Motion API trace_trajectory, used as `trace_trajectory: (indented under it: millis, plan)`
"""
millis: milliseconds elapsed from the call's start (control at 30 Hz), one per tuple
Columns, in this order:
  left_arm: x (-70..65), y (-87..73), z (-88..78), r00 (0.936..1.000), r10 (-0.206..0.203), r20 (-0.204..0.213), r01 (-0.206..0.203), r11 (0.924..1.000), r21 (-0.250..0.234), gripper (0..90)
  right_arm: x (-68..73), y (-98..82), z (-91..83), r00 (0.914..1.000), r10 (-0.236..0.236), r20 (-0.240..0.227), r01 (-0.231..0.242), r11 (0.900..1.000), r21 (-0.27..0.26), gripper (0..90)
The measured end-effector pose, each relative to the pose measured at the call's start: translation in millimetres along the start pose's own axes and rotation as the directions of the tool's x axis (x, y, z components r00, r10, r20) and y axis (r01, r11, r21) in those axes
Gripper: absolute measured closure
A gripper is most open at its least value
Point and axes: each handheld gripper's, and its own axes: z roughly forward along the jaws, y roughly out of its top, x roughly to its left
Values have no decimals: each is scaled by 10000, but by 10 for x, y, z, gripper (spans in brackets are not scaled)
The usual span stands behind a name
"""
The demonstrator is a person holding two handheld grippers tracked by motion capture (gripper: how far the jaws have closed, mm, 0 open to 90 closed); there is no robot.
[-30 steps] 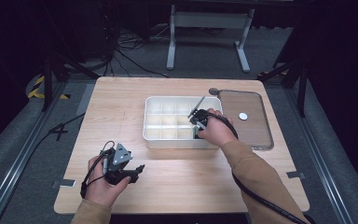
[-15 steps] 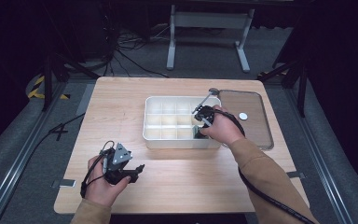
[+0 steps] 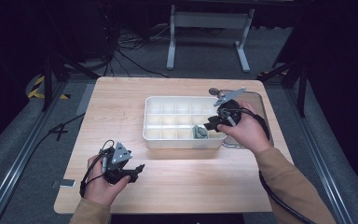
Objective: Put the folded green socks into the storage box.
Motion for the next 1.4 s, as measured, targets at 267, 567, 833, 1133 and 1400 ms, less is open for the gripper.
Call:
trace_trajectory:
  millis: [267, 567, 833, 1133, 1400]
  plan:
    - [-26, 48, -15, 9997, 105, 216, -108, 9999, 106, 329, 100, -324, -294, 9993, -329, -190, 308, 9944, -1014, 620]
    - [-70, 143, -16, 9953, 529, 811, -563, 9976, 405, 332, 273, -683, -418, 9989, -441, -148, 417, 9902, -1333, 590]
    - [-38, 177, -48, 9930, 817, 848, -877, 9938, 686, 338, 343, -925, -340, 9975, -705, 61, 707, 9882, -1362, 487]
    - [24, 136, -66, 9900, 854, 1119, -932, 9934, 662, 337, 350, -1185, -192, 9942, -966, -483, 897, 9876, -1285, 424]
    - [40, 61, 14, 9852, 812, 1511, -940, 9924, 798, 333, 416, -1379, 68, 9853, -1501, -810, 1424, 9853, -942, 367]
